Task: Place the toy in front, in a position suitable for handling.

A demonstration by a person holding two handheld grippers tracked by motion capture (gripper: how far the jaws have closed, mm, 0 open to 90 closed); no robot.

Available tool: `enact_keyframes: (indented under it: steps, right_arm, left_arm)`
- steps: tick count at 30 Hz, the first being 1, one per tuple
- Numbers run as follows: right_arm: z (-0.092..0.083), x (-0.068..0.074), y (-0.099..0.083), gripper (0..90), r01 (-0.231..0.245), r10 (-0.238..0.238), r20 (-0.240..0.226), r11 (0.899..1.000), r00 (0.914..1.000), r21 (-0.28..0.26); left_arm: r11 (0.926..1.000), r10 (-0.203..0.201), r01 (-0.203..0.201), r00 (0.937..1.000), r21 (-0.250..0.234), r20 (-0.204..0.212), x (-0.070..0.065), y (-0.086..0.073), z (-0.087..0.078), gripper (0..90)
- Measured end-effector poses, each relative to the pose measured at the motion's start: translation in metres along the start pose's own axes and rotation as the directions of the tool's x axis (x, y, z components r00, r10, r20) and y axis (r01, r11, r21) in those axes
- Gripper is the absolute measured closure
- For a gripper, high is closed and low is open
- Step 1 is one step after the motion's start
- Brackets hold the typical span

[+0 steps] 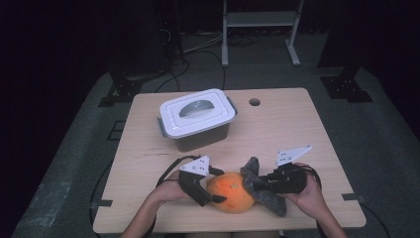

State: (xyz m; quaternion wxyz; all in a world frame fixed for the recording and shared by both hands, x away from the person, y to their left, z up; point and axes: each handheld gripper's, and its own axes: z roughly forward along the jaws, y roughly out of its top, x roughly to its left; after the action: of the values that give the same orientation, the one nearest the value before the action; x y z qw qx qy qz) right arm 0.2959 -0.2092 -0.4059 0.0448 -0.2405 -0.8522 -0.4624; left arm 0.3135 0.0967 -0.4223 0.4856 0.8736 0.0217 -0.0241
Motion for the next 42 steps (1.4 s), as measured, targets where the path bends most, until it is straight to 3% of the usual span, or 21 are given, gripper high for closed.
enact_keyframes:
  steps: [3, 6, 9, 12, 15, 17, 21, 24, 28, 31, 34, 37, 39, 42]
  right_arm:
    - [0.001, 0.011, 0.014, 73.9, 0.048, -0.048, -0.005, 0.998, 0.9988, -0.028]
    - [0.01, 0.016, 0.017, 73.7, 0.08, -0.08, -0.005, 0.997, 0.9968, 0.004]
    - [0.01, 0.008, 0.01, 73.6, 0.042, -0.041, -0.045, 0.999, 0.9981, 0.003]
    - [0.006, -0.001, -0.001, 73.6, 0.0, 0.001, -0.043, 1.0, 0.9991, 0.024]
    - [-0.001, -0.003, -0.005, 73.8, -0.007, 0.008, -0.024, 0.999, 0.9997, 0.041]
    - [-0.005, 0.0, 0.001, 73.9, 0.014, -0.014, -0.011, 1.0, 0.9998, 0.024]
    - [-0.004, 0.014, 0.022, 73.7, 0.066, -0.066, -0.027, 0.998, 0.9974, -0.024]
    - [0.008, 0.023, 0.029, 73.6, 0.106, -0.105, -0.026, 0.994, 0.9941, 0.018]
    - [0.011, 0.016, 0.02, 73.6, 0.078, -0.077, -0.048, 0.997, 0.9958, 0.016]
    - [0.007, 0.008, 0.01, 73.9, 0.047, -0.046, -0.04, 0.999, 0.9981, 0.024]
    - [0.004, 0.005, 0.007, 74.0, 0.027, -0.025, -0.041, 0.998, 0.9988, 0.049]
    - [-0.001, 0.011, 0.018, 74.2, 0.065, -0.065, -0.006, 0.997, 0.9979, 0.044]
    - [-0.004, 0.018, 0.028, 74.3, 0.085, -0.085, -0.02, 0.996, 0.9962, 0.0]
    - [0.002, 0.03, 0.038, 74.2, 0.129, -0.129, -0.02, 0.992, 0.9914, -0.001]
  left_arm:
    - [0.9997, 0.023, -0.023, 0.9997, 0.009, 0.005, -0.004, 0.003, 0.004, 15.8]
    - [0.9989, 0.038, -0.038, 0.9993, 0.027, 0.0, -0.005, 0.003, 0.004, 15.8]
    - [0.9996, 0.024, -0.024, 0.9997, 0.017, -0.003, -0.002, 0.002, 0.003, 15.9]
    - [0.9998, 0.016, -0.016, 0.9999, 0.014, -0.001, -0.001, 0.002, 0.002, 15.9]
    - [0.9997, 0.021, -0.021, 0.9998, 0.01, 0.005, -0.001, 0.003, 0.003, 16.0]
    - [0.9997, 0.024, -0.024, 0.9997, 0.009, 0.003, -0.001, 0.006, 0.005, 15.9]
    - [0.9992, 0.04, -0.04, 0.9992, 0.009, -0.005, -0.004, 0.01, 0.009, 15.9]
    - [0.9987, 0.047, -0.047, 0.9988, 0.018, -0.011, -0.005, 0.01, 0.008, 15.9]
    - [0.9995, 0.026, -0.026, 0.9995, 0.017, -0.016, -0.002, 0.009, 0.005, 15.8]
    - [0.9999, 0.006, -0.005, 0.9995, 0.012, -0.032, 0.0, 0.009, 0.002, 15.8]
    - [0.9998, 0.016, -0.016, 0.9995, 0.009, -0.028, 0.0, 0.01, 0.002, 20.6]
    - [0.9997, 0.024, -0.023, 0.9992, 0.009, -0.033, -0.003, 0.014, 0.004, 21.8]
    - [0.999, 0.045, -0.045, 0.9984, 0.006, -0.033, -0.006, 0.018, 0.008, 22.8]
    - [0.9967, 0.08, -0.079, 0.9962, 0.014, -0.036, -0.011, 0.024, 0.013, 22.7]
